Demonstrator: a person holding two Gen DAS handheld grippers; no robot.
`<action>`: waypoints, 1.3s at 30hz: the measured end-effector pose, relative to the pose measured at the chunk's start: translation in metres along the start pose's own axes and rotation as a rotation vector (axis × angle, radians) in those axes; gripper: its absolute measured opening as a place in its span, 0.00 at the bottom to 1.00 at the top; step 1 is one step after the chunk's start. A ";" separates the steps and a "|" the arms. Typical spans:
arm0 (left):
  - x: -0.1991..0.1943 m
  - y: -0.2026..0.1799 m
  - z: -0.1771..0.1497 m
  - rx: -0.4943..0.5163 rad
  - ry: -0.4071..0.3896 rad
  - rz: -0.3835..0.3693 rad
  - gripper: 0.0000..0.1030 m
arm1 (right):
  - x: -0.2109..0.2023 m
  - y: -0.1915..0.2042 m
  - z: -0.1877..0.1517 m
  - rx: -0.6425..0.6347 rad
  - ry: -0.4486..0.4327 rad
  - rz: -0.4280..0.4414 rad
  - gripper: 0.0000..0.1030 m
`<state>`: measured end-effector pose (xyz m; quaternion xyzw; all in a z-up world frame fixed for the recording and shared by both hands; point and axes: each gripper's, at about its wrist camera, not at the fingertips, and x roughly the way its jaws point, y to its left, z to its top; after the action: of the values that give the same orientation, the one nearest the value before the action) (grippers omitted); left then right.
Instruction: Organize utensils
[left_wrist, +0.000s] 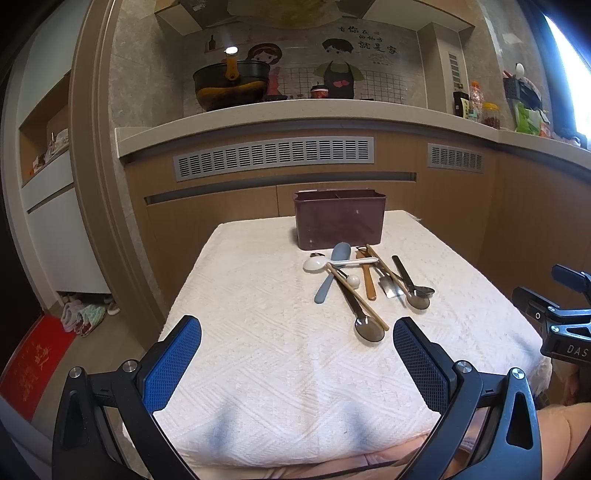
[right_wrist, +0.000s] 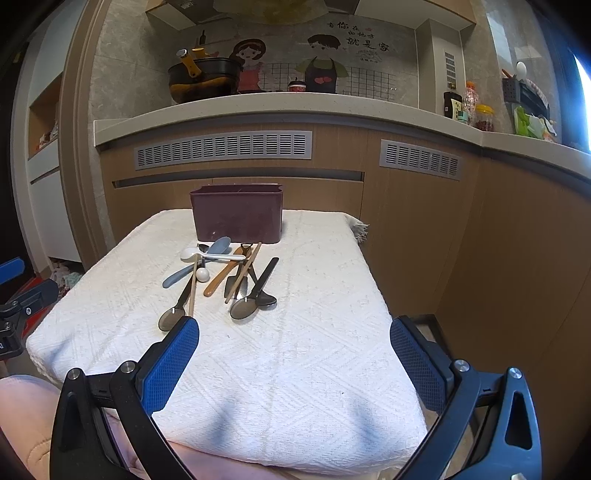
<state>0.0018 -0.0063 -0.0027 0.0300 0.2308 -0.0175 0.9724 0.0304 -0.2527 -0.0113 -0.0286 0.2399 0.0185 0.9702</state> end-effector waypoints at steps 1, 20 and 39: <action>0.000 0.000 0.000 0.001 0.001 0.000 1.00 | 0.000 0.000 0.000 -0.001 0.000 0.000 1.00; 0.002 -0.004 -0.003 0.004 0.006 -0.002 1.00 | 0.001 -0.002 -0.001 0.003 0.000 -0.004 1.00; 0.003 -0.003 -0.005 0.007 0.013 -0.011 1.00 | 0.001 -0.002 -0.002 0.004 0.002 -0.003 1.00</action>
<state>0.0016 -0.0092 -0.0088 0.0324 0.2372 -0.0236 0.9706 0.0305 -0.2548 -0.0137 -0.0272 0.2410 0.0163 0.9700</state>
